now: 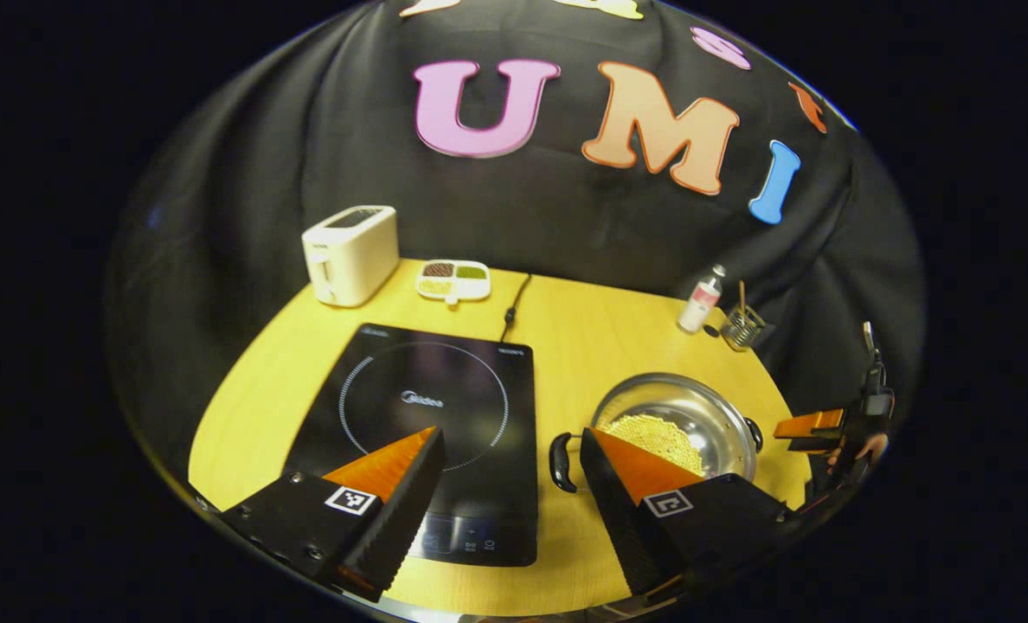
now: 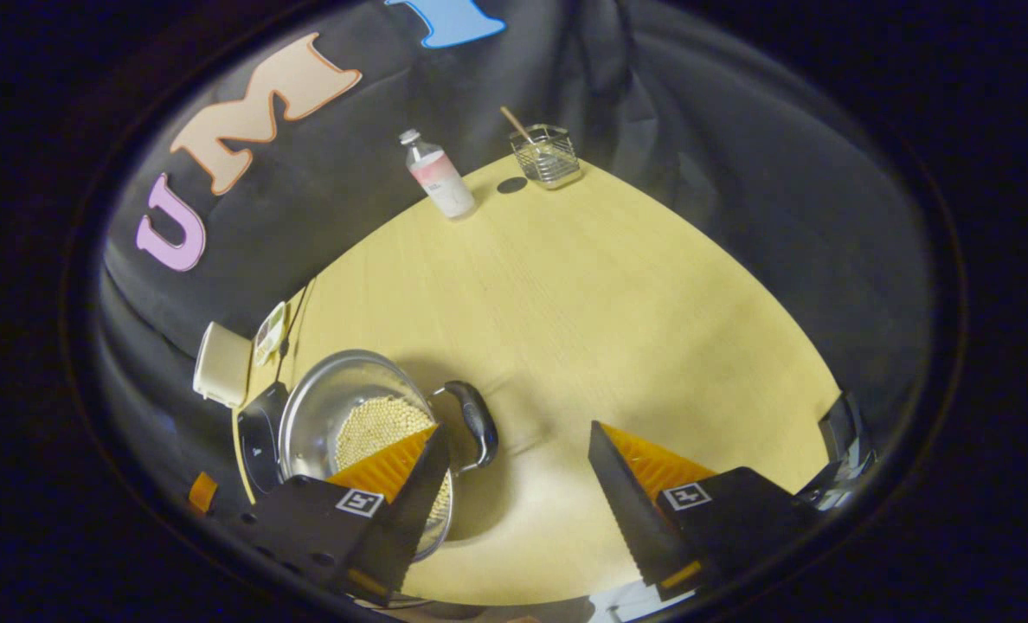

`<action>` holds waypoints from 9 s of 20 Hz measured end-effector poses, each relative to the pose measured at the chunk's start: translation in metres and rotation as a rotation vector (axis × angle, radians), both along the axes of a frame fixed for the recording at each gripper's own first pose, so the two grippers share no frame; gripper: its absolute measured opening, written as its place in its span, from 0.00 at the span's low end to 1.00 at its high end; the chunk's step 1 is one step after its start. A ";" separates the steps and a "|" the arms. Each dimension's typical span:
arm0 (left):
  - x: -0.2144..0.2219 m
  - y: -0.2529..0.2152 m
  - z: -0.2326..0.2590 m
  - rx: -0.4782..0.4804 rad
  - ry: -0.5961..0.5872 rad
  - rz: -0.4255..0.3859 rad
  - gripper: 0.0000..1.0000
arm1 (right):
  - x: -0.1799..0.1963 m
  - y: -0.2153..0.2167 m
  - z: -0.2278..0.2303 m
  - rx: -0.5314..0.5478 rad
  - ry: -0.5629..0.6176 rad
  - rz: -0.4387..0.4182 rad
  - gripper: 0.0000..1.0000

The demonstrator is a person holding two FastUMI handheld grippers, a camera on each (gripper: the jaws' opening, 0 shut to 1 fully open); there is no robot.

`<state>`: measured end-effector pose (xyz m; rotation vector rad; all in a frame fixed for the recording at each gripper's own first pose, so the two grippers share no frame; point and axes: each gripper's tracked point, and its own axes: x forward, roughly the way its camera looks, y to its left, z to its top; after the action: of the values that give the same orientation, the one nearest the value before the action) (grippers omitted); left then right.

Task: First push the handle of the pot to place it horizontally, then grasp the pot with both hands and set it on the induction cooktop.

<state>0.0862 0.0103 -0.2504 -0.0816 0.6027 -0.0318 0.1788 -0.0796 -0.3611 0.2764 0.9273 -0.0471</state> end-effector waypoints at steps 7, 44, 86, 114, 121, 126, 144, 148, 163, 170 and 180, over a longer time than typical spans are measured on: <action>0.021 -0.015 -0.037 -0.046 0.133 -0.098 0.97 | 0.008 0.030 -0.007 0.011 0.047 0.059 0.93; 0.051 -0.068 -0.127 -0.116 0.502 -0.149 0.81 | 0.023 0.056 -0.070 0.106 0.298 0.472 0.73; -0.006 -0.033 -0.080 -0.121 0.539 -0.025 0.57 | -0.034 0.078 -0.017 0.032 0.263 0.509 0.48; 0.008 0.195 -0.048 -0.095 0.499 0.033 0.57 | -0.072 0.325 -0.024 0.013 0.217 0.534 0.51; 0.037 0.228 -0.048 -0.077 0.461 0.019 0.56 | -0.054 0.357 -0.031 -0.004 0.193 0.501 0.54; 0.057 0.237 -0.046 -0.061 0.427 0.004 0.57 | -0.034 0.373 -0.036 -0.015 0.172 0.483 0.54; 0.088 0.243 -0.048 -0.033 0.354 0.009 0.59 | -0.004 0.385 -0.037 -0.004 0.130 0.448 0.48; 0.089 0.242 -0.042 -0.043 0.321 0.040 0.63 | -0.001 0.392 -0.023 0.036 0.073 0.456 0.72; 0.040 0.217 0.086 0.085 -0.161 0.253 0.98 | 0.013 0.298 0.102 -0.033 -0.420 0.396 0.91; -0.009 0.153 0.164 0.246 -0.427 0.383 0.97 | -0.019 0.227 0.203 -0.104 -0.719 0.382 0.99; -0.060 0.008 0.212 0.255 -0.676 0.299 0.94 | -0.071 0.174 0.296 -0.067 -0.980 0.443 0.92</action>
<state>0.0267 0.0180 -0.0382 0.0868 -0.0878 0.2980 0.1074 0.0942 -0.0650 0.0046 -0.0058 0.4336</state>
